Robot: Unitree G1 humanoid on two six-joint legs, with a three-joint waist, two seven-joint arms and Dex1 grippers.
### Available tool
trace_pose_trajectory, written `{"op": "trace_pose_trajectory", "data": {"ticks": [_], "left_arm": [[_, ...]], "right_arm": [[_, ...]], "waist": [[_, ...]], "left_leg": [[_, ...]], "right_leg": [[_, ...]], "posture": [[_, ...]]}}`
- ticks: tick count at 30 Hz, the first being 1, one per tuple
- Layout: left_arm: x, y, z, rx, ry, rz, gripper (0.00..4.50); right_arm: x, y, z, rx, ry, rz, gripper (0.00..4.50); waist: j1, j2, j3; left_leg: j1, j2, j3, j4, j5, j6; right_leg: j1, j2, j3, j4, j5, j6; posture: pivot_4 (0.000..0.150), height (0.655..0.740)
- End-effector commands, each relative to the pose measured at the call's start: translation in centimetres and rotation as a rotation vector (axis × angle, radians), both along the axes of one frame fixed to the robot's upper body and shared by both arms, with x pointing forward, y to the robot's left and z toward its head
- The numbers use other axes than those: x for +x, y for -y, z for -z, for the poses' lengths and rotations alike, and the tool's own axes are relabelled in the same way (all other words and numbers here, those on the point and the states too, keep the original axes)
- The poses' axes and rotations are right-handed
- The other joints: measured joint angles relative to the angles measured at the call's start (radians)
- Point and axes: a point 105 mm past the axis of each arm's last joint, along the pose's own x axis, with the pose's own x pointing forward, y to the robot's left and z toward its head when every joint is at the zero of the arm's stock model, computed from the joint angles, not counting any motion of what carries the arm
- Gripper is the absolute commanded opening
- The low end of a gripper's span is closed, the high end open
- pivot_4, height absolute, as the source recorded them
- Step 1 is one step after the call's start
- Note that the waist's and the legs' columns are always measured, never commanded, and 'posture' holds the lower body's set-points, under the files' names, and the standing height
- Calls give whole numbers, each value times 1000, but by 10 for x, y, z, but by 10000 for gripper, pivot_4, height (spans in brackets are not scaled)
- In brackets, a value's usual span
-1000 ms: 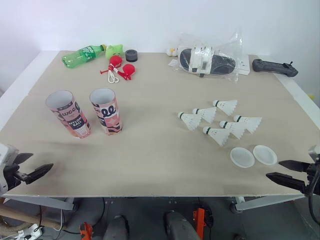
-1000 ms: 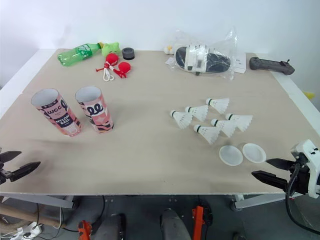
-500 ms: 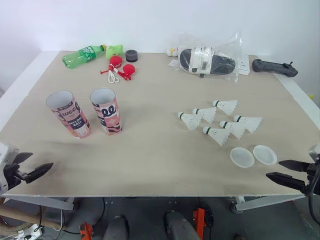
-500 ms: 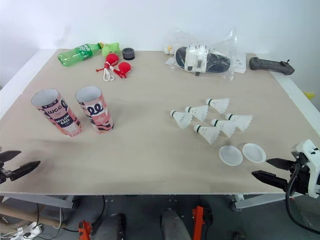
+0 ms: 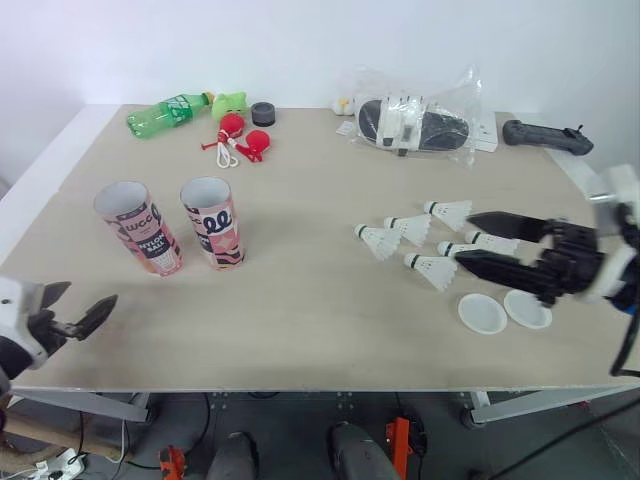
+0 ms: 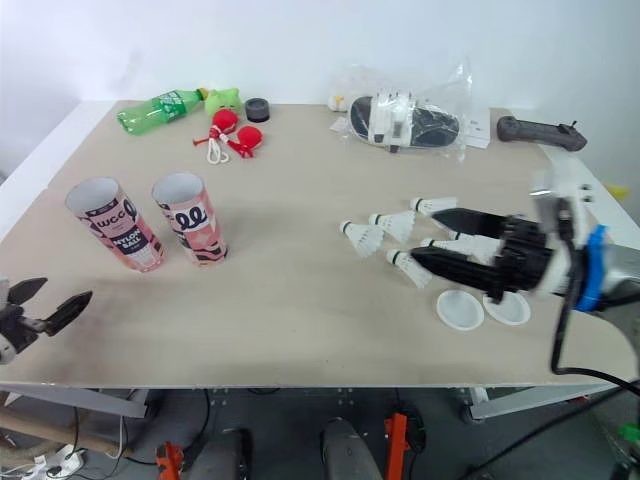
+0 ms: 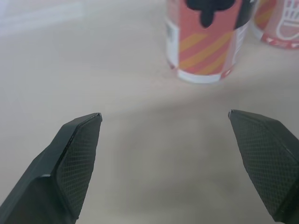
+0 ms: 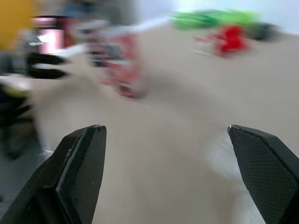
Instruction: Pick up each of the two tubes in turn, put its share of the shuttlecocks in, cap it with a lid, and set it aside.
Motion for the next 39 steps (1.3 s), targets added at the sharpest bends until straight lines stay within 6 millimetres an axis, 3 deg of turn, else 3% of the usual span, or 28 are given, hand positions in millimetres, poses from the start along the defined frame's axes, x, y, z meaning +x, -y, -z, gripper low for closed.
{"op": "trace_pose_trajectory", "data": {"ticks": [1, 6, 11, 27, 39], "left_arm": [[11, 22, -4, 12, 85, 10, 45000], [28, 50, 3, -23, 155, 16, 45000], [44, 61, 5, -16, 193, 11, 45000], [95, 66, 7, -175, 229, -19, 45000], [125, 79, 8, -174, 233, 21, 45000]], "right_arm": [[-6, -41, -3, -25, 65, -125, 44592], [-9, -82, -1, -20, 127, -245, 44592], [-12, -99, 6, -15, 139, -299, 44592], [-13, -113, 7, 30, 154, -309, 44592], [-16, -117, 7, 37, 155, -310, 44592]], "waist": [[7, -1, 0], [23, -1, -1], [26, -1, -1], [24, -1, -1], [24, -1, -1]], "left_leg": [[-1, 0, -1, 1, 0, 0], [-3, 0, -1, 3, 0, 0], [-3, -1, -3, 4, 0, 0], [-3, 0, -4, 8, 2, 3], [-4, 0, -5, 7, 2, 3]], "right_leg": [[0, 0, 0, 0, 0, 0], [0, 0, 0, 1, 1, -1], [0, 1, -1, 5, 0, -2], [0, 2, -1, 8, 1, 1], [0, 3, -1, 8, 1, 1]], "posture": [[1500, 7400], [1500, 7400], [1500, 7400], [1500, 7400], [1500, 7400]]}}
